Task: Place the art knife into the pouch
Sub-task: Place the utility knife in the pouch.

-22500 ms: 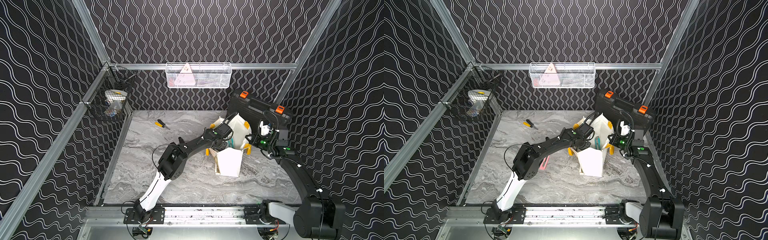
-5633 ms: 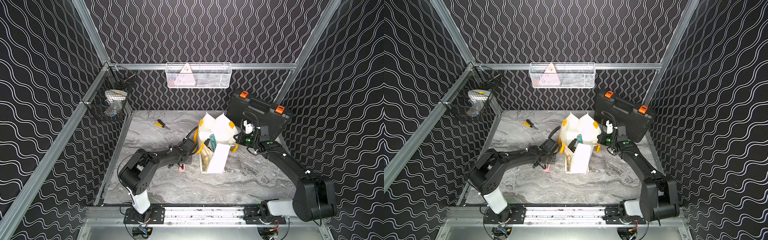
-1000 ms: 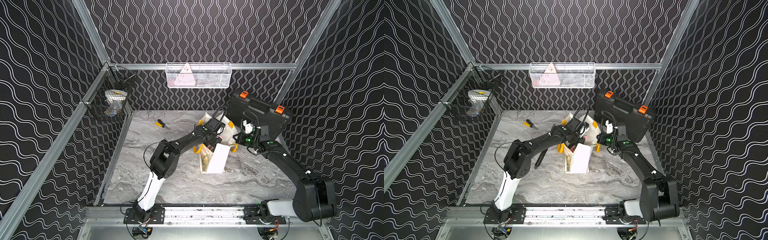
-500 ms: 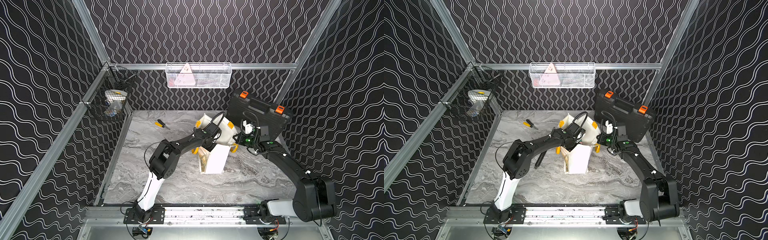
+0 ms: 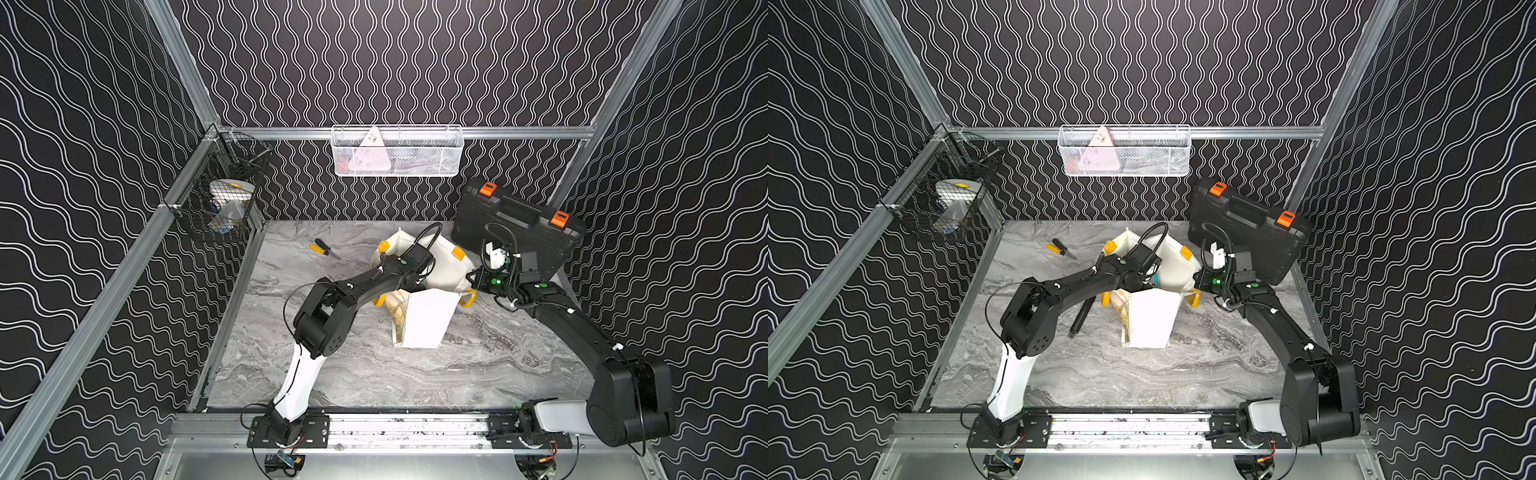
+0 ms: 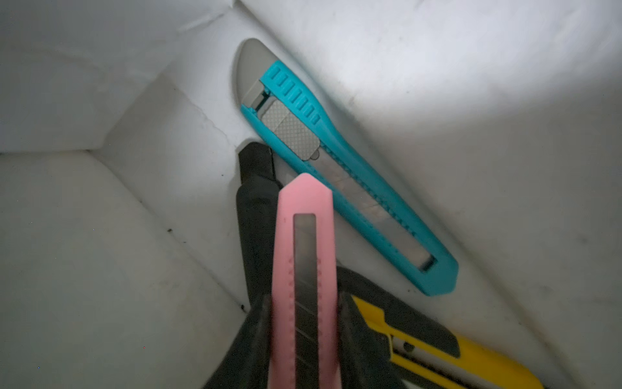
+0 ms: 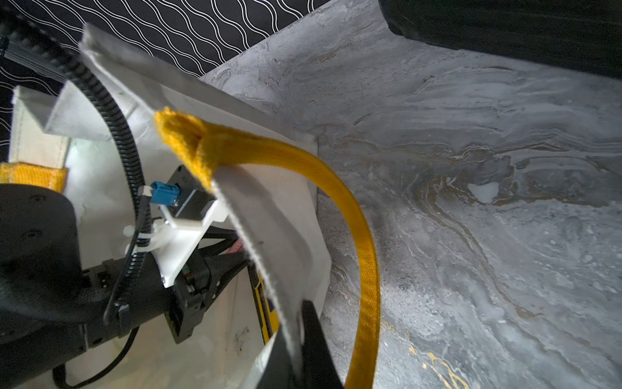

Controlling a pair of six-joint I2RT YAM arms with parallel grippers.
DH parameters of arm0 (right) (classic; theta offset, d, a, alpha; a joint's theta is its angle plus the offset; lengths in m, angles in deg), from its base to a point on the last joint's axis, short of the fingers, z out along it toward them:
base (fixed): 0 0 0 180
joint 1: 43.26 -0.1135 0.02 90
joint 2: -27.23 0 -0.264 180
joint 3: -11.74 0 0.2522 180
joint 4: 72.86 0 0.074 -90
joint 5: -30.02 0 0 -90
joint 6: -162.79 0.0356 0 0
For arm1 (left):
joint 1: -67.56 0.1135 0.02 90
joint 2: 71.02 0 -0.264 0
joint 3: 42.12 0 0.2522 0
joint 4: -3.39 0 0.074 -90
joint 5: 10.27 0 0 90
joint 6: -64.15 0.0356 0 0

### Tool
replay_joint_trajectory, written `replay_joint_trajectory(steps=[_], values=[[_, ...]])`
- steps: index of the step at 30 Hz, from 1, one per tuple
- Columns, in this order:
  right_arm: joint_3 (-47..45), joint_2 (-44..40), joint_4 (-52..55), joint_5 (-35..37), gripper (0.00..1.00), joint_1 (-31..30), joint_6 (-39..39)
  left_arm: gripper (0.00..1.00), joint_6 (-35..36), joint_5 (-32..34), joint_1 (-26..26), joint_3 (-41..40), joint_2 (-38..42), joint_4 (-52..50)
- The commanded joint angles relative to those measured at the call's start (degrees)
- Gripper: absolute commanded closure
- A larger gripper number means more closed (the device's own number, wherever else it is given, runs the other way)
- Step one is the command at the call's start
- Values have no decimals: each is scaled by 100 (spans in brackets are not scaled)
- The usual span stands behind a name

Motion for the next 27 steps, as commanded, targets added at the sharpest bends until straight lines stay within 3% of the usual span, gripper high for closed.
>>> replay_joint_trajectory(steps=[1, 4, 10, 27], values=[[76, -53, 11, 222, 100, 32, -124, 69, 160, 338, 36, -89, 103, -85], [98, -76, 53, 230, 100, 51, -141, 67, 170, 413, 75, -80, 134, -98], [197, -110, 128, 259, 100, 67, -176, 50, 116, 322, 100, -96, 188, -35], [195, -82, 58, 110, 100, 69, -124, 43, 116, 493, 120, -156, 402, -1]])
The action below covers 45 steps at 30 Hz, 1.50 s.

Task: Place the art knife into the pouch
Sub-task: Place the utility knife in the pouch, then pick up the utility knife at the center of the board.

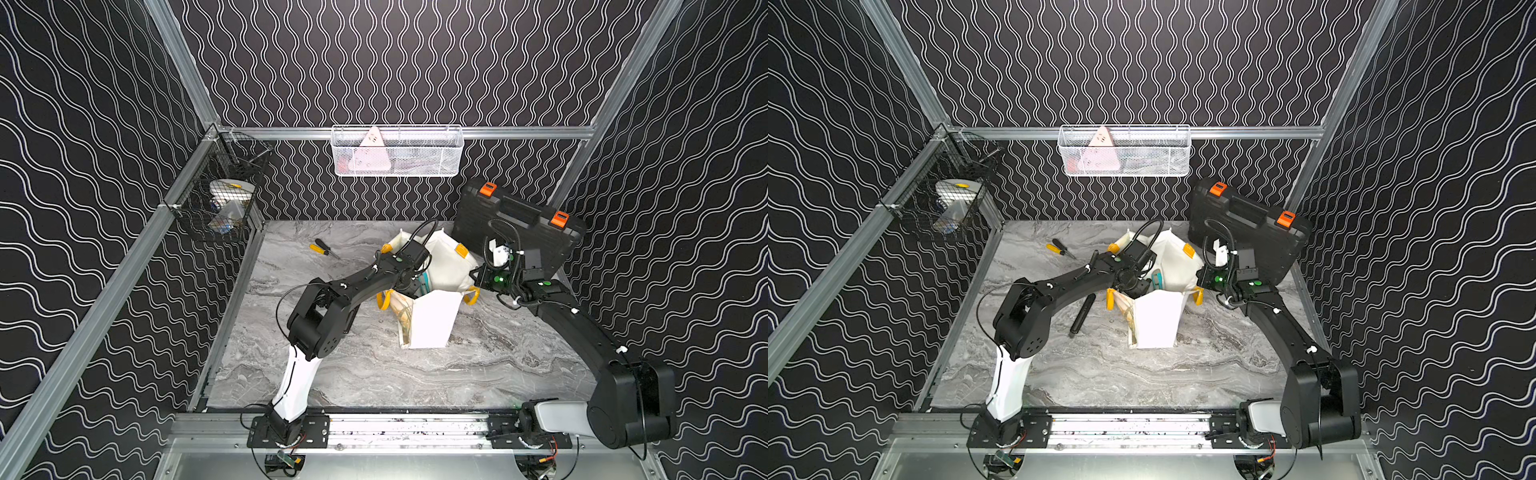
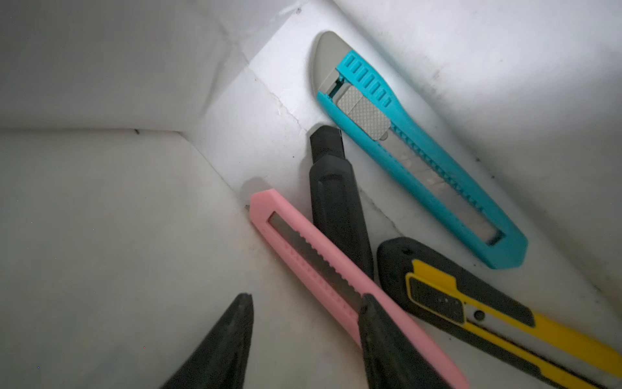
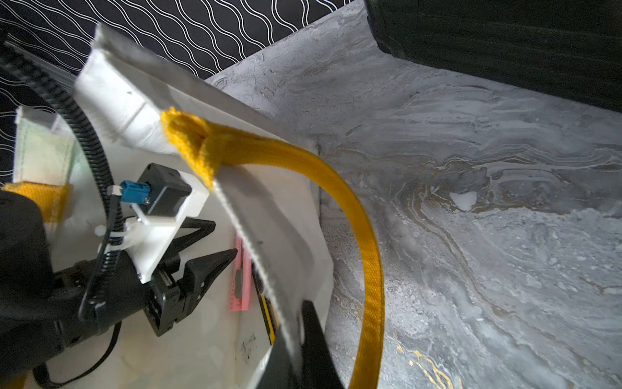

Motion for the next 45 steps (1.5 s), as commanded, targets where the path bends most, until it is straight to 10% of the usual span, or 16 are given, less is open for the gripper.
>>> replay_joint_trajectory(steps=[1, 14, 33, 45], values=[[4, -27, -147, -11, 100, 3, -16, 42, 20, 86, 20, -72, 138, 17], [6, -39, -163, -45, 100, 3, 14, 24, -113, -362, 51, -262, 837, 283], [-103, 52, -283, -87, 100, 11, 58, 23, -577, -1672, 59, -573, 2538, 1249], [-103, 73, -291, -92, 100, 4, 40, 22, -793, -896, 95, -1281, 3680, 1512]])
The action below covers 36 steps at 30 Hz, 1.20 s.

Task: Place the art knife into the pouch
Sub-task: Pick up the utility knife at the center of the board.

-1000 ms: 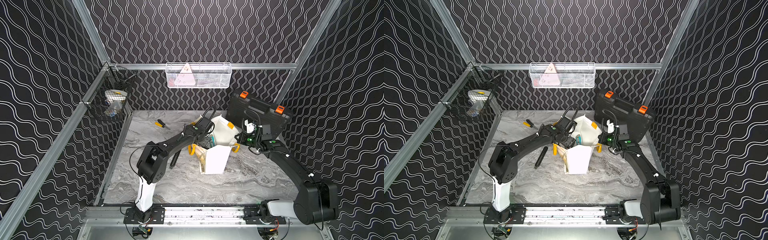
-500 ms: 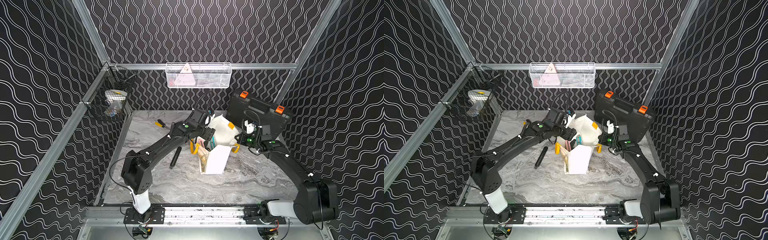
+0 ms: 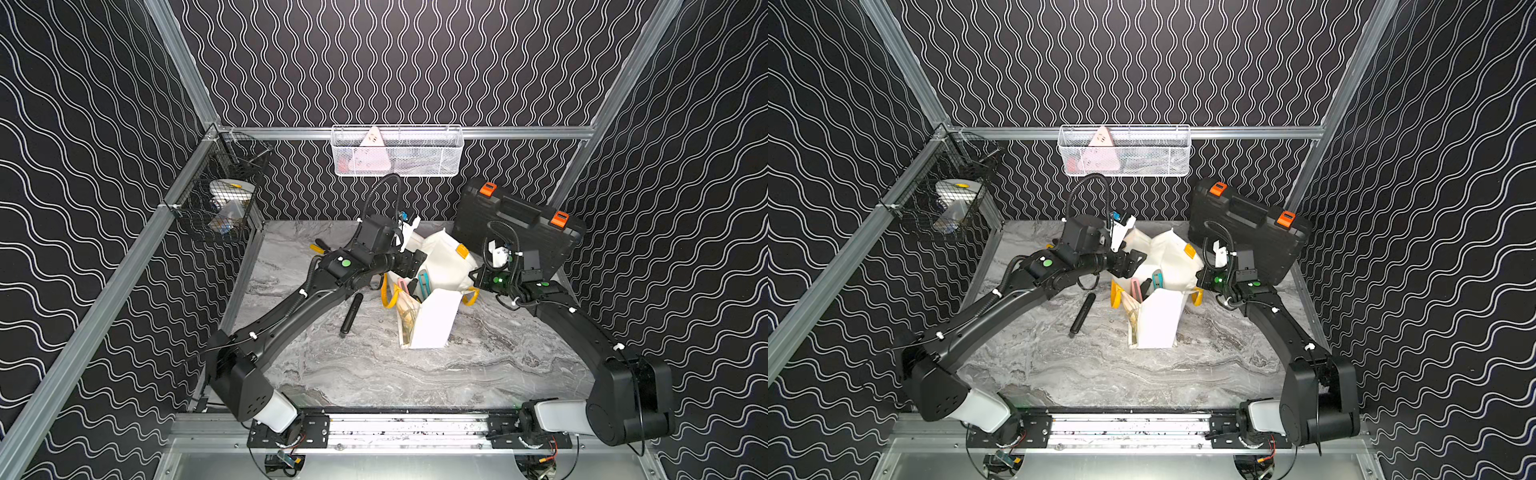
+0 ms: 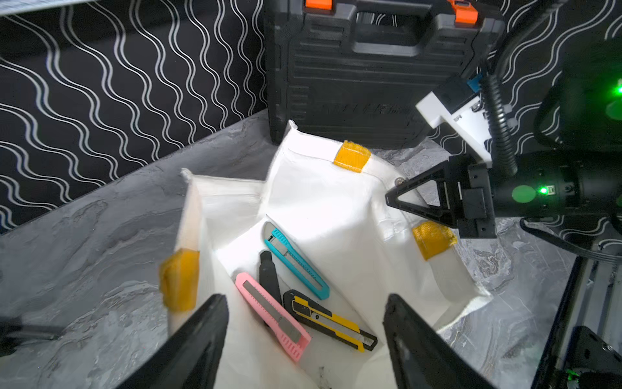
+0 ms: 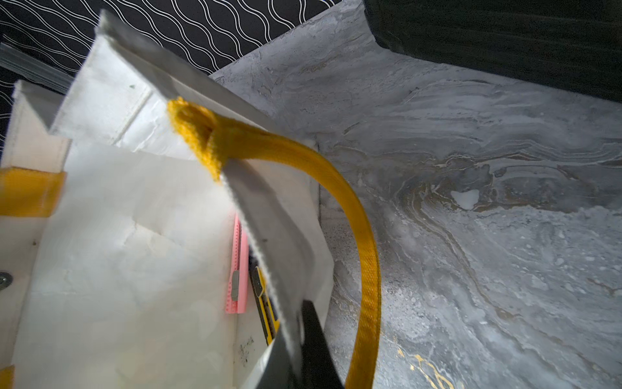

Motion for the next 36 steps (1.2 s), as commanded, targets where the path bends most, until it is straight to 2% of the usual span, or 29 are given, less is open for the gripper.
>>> replay_joint_trajectory(steps=[1, 8, 16, 21, 26, 31, 36], values=[[-5, -7, -119, -31, 100, -6, -8, 22, -107, 607, 72, -217, 380, 97], [-7, -47, -112, -48, 100, -6, -19, 17, -381, 1762, 440, -922, 1261, -288], [-47, -7, -165, -101, 100, -4, 2, 15, -915, 2275, 985, -1655, 1698, -632], [-38, -38, -122, -85, 100, -7, -30, 15, -1302, 2210, 1331, -2011, 1443, -747], [-74, -32, -141, -92, 100, -6, -23, 15, -1470, 1566, 1763, -2321, 869, -664], [-84, -24, -143, -75, 100, -5, -25, 18, -1501, 1355, 1774, -2332, 81, -709], [-85, 24, -191, -98, 100, -5, -7, 21, -1627, 1392, 1756, -2602, -333, -509]])
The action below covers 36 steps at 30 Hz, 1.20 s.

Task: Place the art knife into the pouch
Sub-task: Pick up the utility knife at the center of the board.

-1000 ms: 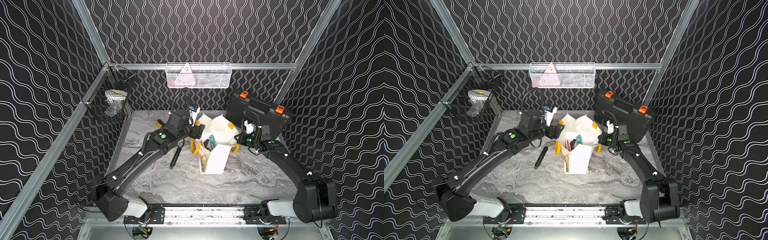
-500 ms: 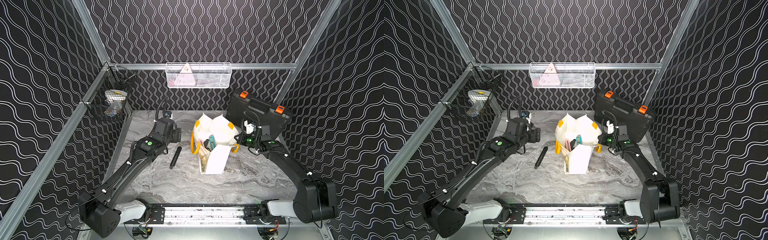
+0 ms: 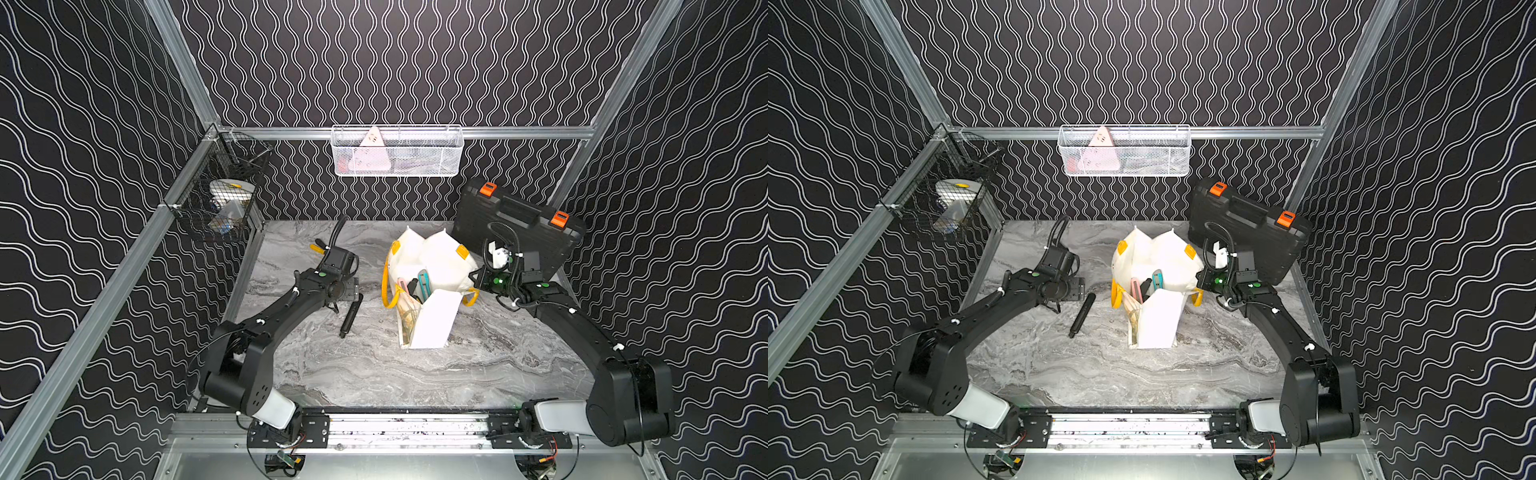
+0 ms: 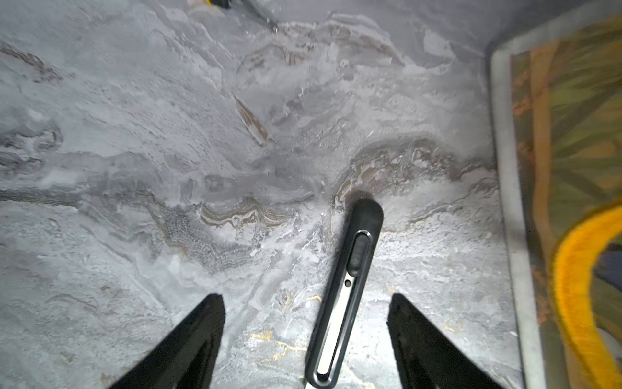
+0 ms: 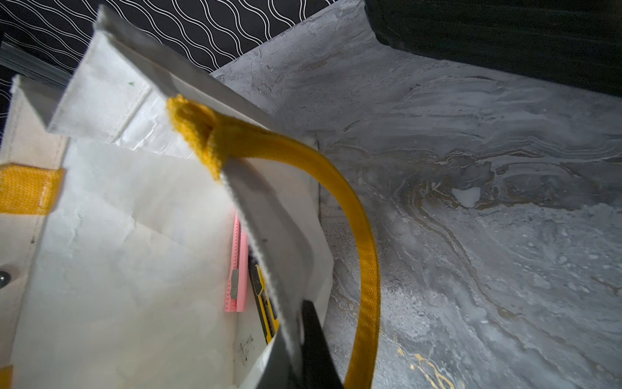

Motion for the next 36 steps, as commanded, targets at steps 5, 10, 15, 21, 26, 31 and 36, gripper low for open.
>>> replay_joint_trajectory(steps=[5, 10, 15, 21, 26, 31, 36], values=[[-31, 35, -105, -22, 100, -9, -21, 22, -265, 99, -71, -406, -339, 260], [-44, 36, -122, -26, 100, -5, -21, 24, -326, 5, -211, -552, -487, 430], [-43, 27, -113, -7, 100, -2, -21, 25, -338, -54, -361, -669, -638, 543], [-44, 31, -123, -23, 100, -7, -12, 26, -336, -111, -454, -692, -774, 634], [-61, 2, -96, 1, 100, 1, -27, 31, -332, -191, -463, -707, -933, 697], [-70, -4, -100, 2, 100, -5, -21, 35, -336, -262, -463, -742, -971, 746], [-65, 1, -113, -16, 100, -6, -21, 42, -324, -327, -463, -745, -1032, 774]])
